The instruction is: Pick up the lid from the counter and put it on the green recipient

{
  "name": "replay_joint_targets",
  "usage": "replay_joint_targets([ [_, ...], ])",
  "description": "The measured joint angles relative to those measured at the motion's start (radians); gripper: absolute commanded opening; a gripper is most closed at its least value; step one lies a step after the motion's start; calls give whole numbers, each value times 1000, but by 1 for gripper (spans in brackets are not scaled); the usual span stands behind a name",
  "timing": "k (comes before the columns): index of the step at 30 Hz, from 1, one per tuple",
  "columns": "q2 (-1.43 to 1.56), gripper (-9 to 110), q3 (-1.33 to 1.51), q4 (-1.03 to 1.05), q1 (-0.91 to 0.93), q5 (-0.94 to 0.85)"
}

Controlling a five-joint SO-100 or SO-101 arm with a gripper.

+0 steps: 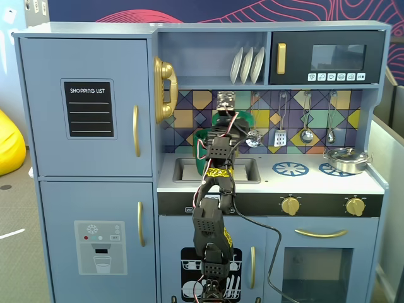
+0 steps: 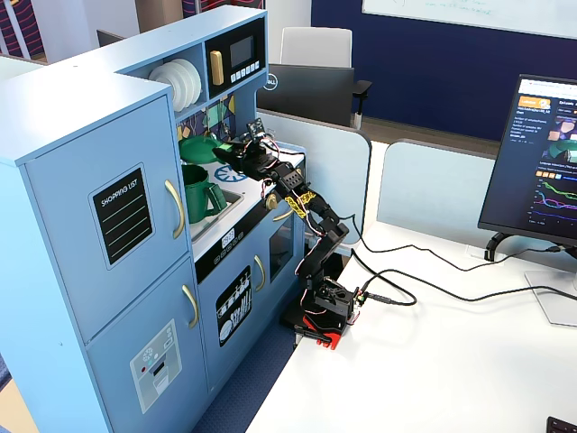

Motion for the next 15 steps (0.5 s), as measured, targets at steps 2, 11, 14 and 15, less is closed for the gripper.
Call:
replay_joint_targets([
  [2,9,0,0,3,-20,0],
  [11,21,0,9,15,-110,2],
  [14,21,0,25,15,-135,2],
  [15,21,0,34,15,-140,2],
])
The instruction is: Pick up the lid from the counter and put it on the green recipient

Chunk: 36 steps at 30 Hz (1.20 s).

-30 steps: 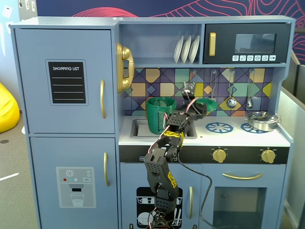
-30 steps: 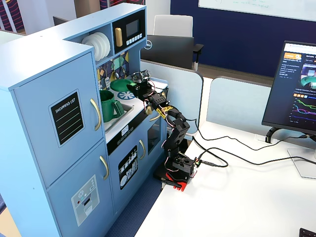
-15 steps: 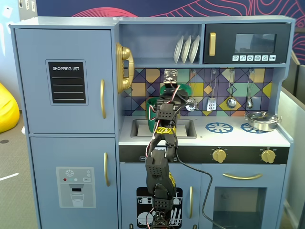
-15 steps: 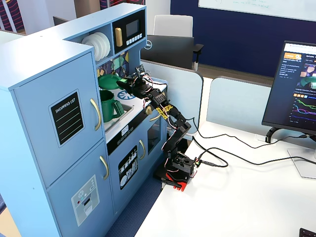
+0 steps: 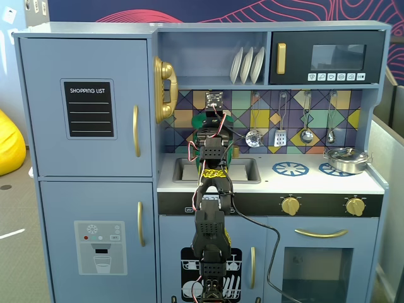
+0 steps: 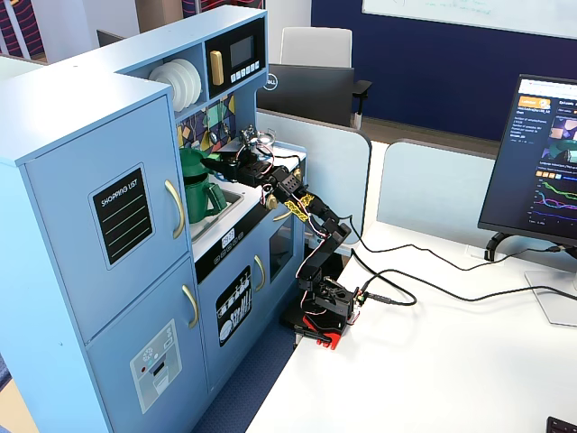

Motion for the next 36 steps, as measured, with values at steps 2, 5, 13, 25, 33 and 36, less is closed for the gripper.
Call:
replay_joint_targets([
  [2,2,0,20,0,-8,0],
  [5,2,0,48,0,-6,0],
  [13,2,0,57,-34,3,0],
  [25,-15,0,80,-35,2,-5],
  [33,-40,14,81,-44,3,-9],
  [36,-43,26,81,-58,5,-18],
])
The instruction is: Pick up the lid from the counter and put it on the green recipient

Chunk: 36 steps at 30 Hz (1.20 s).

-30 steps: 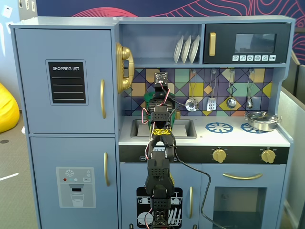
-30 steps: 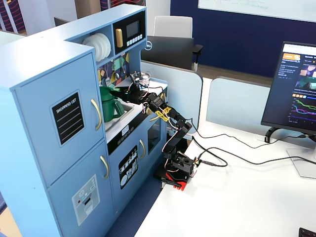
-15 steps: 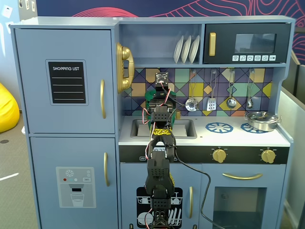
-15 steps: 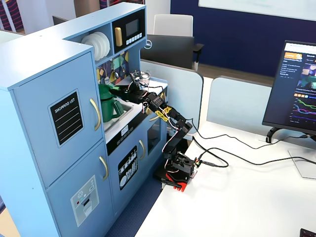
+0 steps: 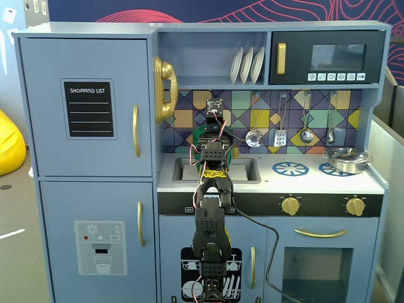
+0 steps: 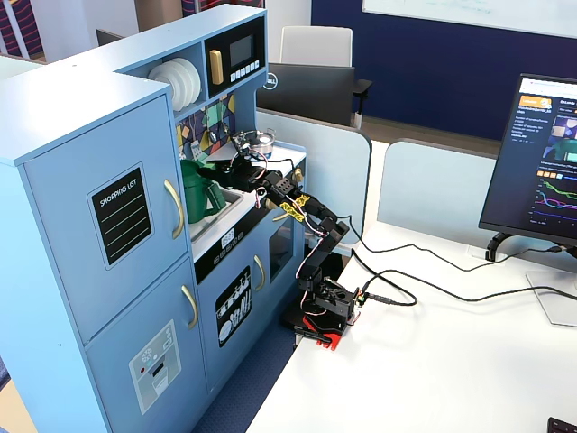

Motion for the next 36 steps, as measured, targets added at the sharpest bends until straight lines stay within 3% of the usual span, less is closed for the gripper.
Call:
replay_joint_targets([
  [8,8,29,-6,-20,2,-37],
  [15,252,27,49,183,2,-52],
  [24,730,24,453,472,41,-21],
  [32,982,6,933,518,52,18],
  [36,1086,0,1132,644,54,-28],
])
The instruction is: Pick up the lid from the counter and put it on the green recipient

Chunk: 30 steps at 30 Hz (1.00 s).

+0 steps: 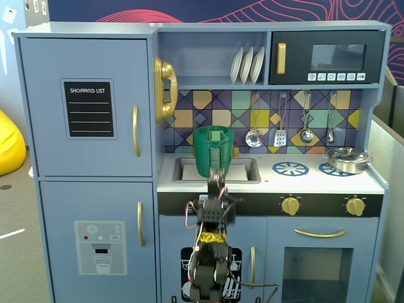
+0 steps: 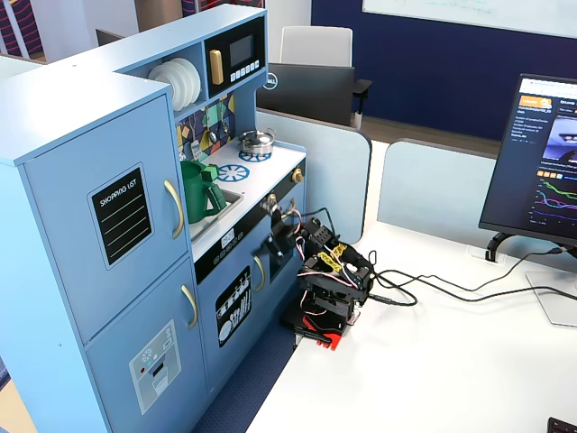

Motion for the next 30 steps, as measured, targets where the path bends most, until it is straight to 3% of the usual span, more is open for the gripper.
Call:
replay_joint_targets([
  [9,38,0,225,253,-51,51],
  [16,41,0,298,296,-77,169],
  [30,52,2,291,316,-87,186],
])
